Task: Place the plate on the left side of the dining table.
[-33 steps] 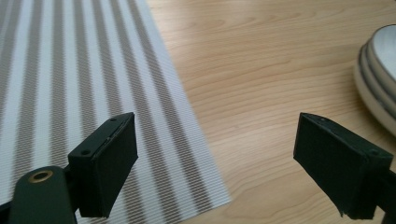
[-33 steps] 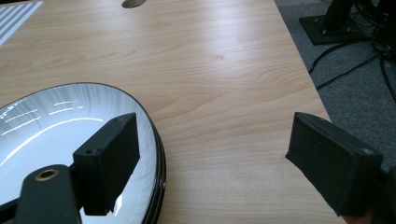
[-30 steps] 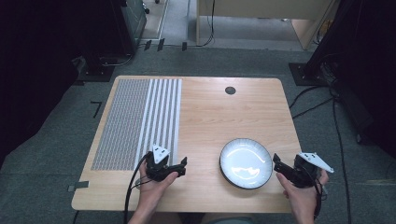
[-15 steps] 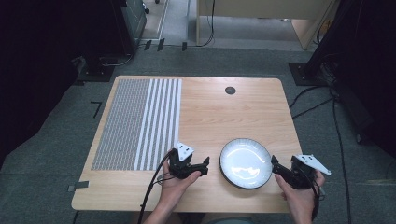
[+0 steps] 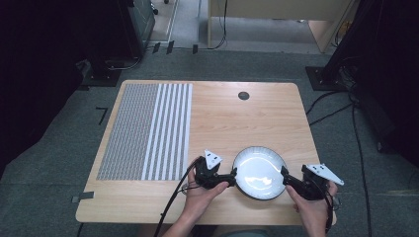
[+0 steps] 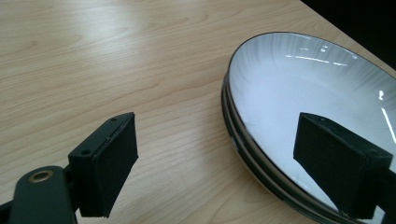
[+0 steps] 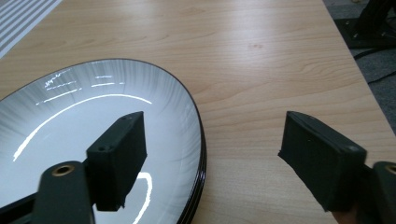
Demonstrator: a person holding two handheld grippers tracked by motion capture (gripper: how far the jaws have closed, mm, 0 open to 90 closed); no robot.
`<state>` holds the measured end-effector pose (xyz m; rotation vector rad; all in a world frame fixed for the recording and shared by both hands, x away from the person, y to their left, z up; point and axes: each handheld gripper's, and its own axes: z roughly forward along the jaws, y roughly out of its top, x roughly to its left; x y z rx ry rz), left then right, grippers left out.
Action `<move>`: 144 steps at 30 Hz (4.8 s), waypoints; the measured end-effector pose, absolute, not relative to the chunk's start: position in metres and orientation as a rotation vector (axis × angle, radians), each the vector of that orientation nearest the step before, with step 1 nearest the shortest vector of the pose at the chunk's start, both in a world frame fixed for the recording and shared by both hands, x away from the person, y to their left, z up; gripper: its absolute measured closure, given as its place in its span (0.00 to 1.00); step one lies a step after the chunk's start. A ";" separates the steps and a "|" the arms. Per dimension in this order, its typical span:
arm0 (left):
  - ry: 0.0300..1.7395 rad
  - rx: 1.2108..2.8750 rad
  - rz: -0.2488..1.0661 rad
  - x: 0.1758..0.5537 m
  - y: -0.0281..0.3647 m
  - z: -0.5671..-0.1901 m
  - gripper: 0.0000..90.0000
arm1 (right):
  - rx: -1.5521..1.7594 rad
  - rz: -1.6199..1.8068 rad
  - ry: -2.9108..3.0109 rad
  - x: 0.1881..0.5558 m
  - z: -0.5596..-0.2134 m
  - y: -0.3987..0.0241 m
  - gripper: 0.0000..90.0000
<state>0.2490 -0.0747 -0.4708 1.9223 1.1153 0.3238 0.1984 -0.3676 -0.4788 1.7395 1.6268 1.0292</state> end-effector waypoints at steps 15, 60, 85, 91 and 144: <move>1.128 1.980 0.345 0.247 -0.103 -0.484 0.59 | 1.726 1.110 1.661 0.200 -0.490 -0.361 0.74; 1.135 1.988 0.309 0.250 -0.106 -0.489 0.78 | 1.938 1.299 1.527 0.203 -0.496 -0.373 0.86; 1.154 1.923 0.268 0.253 -0.089 -0.479 0.76 | 1.945 1.295 1.557 0.208 -0.502 -0.359 0.93; 1.168 1.947 0.219 0.253 -0.092 -0.482 0.69 | 1.927 1.243 1.607 0.207 -0.506 -0.353 0.89; 1.211 1.904 0.053 0.266 -0.067 -0.473 0.82 | 2.179 1.408 1.378 0.205 -0.494 -0.345 0.94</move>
